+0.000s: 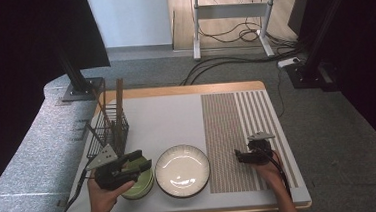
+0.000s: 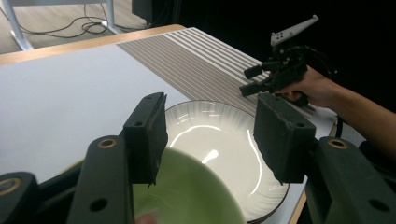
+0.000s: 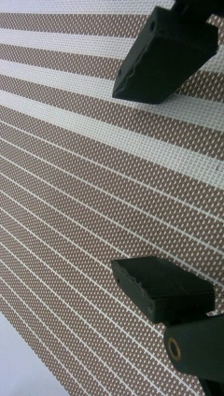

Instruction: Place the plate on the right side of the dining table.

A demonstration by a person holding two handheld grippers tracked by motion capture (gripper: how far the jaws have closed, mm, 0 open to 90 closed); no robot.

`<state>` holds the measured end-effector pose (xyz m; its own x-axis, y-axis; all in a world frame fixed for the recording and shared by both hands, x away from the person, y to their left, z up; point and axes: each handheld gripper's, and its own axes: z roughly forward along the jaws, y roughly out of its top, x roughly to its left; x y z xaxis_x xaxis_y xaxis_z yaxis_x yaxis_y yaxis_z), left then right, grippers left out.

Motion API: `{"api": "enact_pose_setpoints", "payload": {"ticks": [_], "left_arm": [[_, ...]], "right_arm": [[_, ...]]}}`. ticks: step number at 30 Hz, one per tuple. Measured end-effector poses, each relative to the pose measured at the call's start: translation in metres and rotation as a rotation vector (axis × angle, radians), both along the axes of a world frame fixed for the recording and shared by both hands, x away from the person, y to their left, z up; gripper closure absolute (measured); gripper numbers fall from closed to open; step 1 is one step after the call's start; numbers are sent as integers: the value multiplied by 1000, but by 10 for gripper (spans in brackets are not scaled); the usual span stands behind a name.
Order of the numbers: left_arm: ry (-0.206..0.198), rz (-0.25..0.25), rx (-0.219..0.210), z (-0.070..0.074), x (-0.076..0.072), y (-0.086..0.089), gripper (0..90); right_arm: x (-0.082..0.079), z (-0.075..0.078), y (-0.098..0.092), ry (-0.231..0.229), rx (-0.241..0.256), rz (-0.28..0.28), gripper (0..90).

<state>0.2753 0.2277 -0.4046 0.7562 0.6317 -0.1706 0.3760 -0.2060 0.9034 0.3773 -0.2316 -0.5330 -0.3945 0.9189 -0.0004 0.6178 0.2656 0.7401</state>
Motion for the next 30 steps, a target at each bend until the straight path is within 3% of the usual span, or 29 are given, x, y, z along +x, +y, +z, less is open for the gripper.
{"api": "enact_pose_setpoints", "payload": {"ticks": [21,30], "left_arm": [[36,-76,49,-13,1,-37,435],[47,-72,48,-17,4,-43,435]], "right_arm": [[-1,0,1,-3,-2,-5,169],[-2,0,1,-3,1,-6,173]]}}
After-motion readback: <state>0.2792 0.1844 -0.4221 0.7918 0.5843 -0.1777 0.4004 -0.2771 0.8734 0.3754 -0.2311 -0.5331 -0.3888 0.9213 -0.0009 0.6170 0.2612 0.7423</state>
